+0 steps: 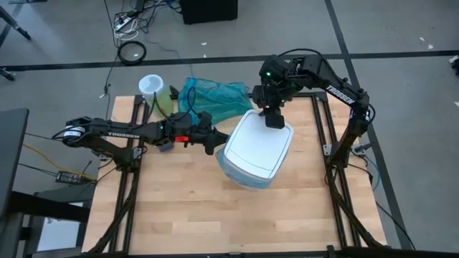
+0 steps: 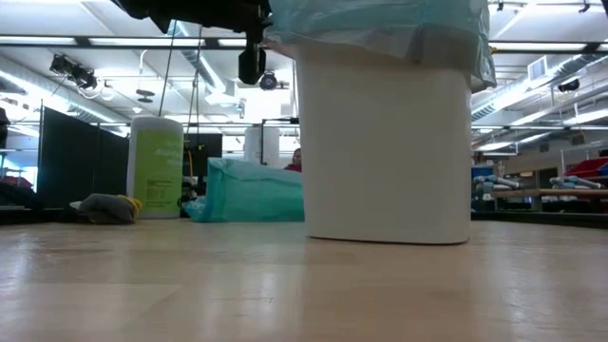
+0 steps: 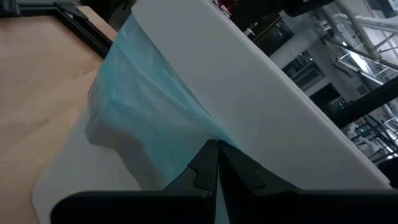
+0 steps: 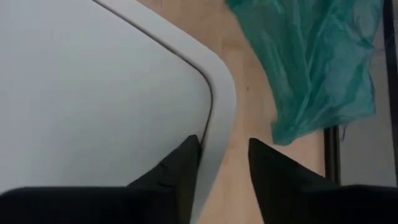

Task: Place trash/remove bag and relplace
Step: Remove the white trash lid from the white trash bin

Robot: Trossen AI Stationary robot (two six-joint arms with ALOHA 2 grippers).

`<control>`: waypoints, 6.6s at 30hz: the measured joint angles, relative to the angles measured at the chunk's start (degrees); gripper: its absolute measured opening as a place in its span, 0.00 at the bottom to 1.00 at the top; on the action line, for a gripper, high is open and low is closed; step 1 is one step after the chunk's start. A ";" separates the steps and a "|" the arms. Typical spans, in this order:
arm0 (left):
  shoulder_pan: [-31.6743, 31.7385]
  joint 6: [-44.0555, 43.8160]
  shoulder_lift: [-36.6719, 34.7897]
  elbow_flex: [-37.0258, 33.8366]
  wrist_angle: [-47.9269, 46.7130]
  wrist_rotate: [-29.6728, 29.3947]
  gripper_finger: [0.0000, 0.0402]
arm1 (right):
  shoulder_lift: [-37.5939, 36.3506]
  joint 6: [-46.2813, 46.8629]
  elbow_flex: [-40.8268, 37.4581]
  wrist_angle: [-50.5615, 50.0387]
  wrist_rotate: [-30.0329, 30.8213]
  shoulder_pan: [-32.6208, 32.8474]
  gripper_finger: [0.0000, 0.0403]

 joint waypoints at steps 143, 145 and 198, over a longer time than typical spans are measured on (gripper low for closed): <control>15.14 -0.71 16.09 7.40 29.76 24.34 0.02 | -1.17 -14.51 3.64 32.06 -16.66 -2.17 0.05; 16.37 -1.23 16.09 8.55 29.29 25.95 0.02 | -0.95 -14.75 3.52 31.66 -16.90 -2.45 0.05; 39.89 -4.97 6.72 21.37 15.81 37.38 0.01 | -14.10 -30.26 -61.26 58.89 8.74 -38.00 0.05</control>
